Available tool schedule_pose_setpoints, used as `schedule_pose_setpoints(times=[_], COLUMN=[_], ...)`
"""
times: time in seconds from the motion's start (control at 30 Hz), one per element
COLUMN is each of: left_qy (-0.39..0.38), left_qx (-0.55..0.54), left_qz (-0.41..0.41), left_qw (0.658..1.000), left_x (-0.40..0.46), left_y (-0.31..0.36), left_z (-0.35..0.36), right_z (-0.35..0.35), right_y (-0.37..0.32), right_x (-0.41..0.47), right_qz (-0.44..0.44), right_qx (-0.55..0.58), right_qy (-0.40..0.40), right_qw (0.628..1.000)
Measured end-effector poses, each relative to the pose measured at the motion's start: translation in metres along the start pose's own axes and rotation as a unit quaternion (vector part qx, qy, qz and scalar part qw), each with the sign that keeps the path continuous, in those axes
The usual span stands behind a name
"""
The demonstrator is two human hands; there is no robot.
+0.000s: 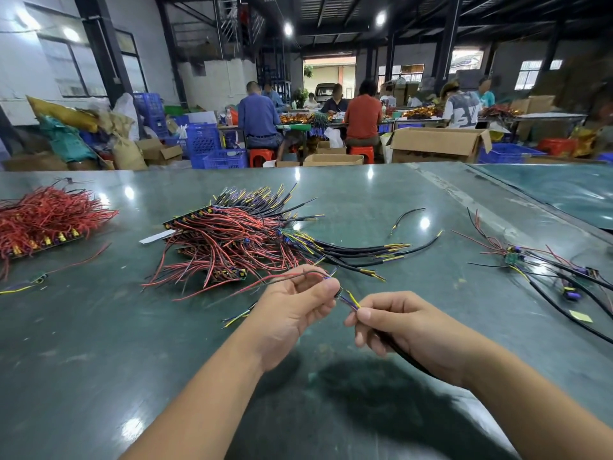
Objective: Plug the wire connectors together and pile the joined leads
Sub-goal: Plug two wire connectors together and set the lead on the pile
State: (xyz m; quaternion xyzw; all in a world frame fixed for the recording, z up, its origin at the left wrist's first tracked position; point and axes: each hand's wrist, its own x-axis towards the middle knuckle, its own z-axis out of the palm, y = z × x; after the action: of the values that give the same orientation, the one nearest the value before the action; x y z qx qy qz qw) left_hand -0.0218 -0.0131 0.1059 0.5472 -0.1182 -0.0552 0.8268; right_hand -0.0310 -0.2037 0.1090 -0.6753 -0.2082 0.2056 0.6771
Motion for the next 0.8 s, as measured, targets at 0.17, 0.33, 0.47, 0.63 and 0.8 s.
schedule_pose_setpoints(times=[0.17, 0.33, 0.47, 0.63, 0.8], left_qy=[0.068, 0.121, 0.099, 0.071, 0.079], left_qx=[0.004, -0.032, -0.046, -0.057, -0.080], left_qz=[-0.053, -0.082, -0.076, -0.062, -0.051], left_qw=[0.996, 0.989, 0.991, 0.994, 0.992], left_x=[0.002, 0.005, 0.002, 0.001, 0.002], left_y=[-0.001, -0.004, -0.003, -0.005, -0.006], left_z=[0.005, 0.003, 0.002, 0.006, 0.008], right_z=[0.004, 0.008, 0.012, 0.007, 0.010], right_y=[0.007, 0.014, 0.016, 0.012, 0.012], right_x=[0.004, 0.011, 0.013, 0.010, 0.013], right_qz=[-0.127, -0.256, -0.167, -0.125, -0.136], right_qx=[-0.301, -0.556, -0.337, -0.252, -0.251], right_qy=[0.150, 0.207, 0.203, 0.209, 0.226], right_qw=[0.933, 0.763, 0.904, 0.937, 0.931])
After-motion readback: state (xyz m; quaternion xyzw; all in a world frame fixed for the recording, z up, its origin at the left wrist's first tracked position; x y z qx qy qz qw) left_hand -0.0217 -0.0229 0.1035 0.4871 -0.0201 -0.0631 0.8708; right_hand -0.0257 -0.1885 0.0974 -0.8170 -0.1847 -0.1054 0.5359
